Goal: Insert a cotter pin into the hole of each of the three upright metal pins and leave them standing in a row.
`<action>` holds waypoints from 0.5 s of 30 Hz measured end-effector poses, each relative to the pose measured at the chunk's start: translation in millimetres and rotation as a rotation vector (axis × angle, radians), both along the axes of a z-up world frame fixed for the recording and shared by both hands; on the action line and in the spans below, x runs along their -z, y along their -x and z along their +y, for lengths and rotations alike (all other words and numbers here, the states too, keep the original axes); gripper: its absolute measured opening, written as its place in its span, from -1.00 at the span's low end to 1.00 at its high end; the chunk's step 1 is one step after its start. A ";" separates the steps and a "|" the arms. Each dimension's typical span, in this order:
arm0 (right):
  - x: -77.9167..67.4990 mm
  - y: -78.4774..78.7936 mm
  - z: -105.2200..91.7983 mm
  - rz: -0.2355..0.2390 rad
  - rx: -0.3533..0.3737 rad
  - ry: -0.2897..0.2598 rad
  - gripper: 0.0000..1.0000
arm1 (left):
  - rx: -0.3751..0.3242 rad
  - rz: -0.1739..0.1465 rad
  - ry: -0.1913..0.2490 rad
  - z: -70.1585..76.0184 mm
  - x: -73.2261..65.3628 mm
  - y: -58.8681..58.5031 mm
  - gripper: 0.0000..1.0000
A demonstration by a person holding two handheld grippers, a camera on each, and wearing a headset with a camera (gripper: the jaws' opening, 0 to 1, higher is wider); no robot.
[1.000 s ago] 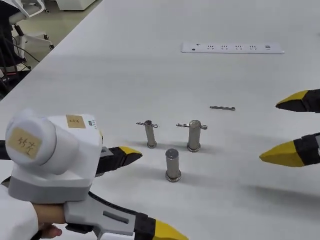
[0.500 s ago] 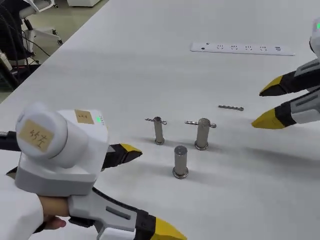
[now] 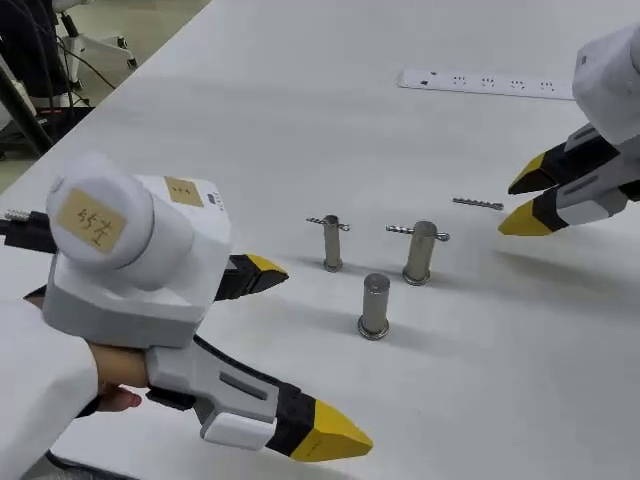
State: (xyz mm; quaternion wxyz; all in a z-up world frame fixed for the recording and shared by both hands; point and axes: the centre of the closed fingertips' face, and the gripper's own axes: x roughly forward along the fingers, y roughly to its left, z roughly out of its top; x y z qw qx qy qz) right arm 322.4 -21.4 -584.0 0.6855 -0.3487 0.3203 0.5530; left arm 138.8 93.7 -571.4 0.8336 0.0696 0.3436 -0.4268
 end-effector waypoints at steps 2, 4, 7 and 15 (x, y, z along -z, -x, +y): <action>2.0 -3.4 2.5 0.001 0.002 0.002 -0.59 | 0.000 -0.005 -0.001 0.1 -1.4 -0.6 0.97; 5.0 -6.9 2.3 -0.011 -0.004 0.022 -0.64 | 0.004 -0.003 -0.022 2.7 -0.8 0.1 0.97; 11.4 -9.8 2.8 -0.008 -0.015 0.041 -0.76 | 0.000 -0.010 -0.021 3.8 -2.1 -1.1 0.97; 19.0 -17.8 3.9 -0.010 -0.009 0.077 -0.87 | -0.012 -0.016 0.010 3.4 -6.7 -3.2 0.97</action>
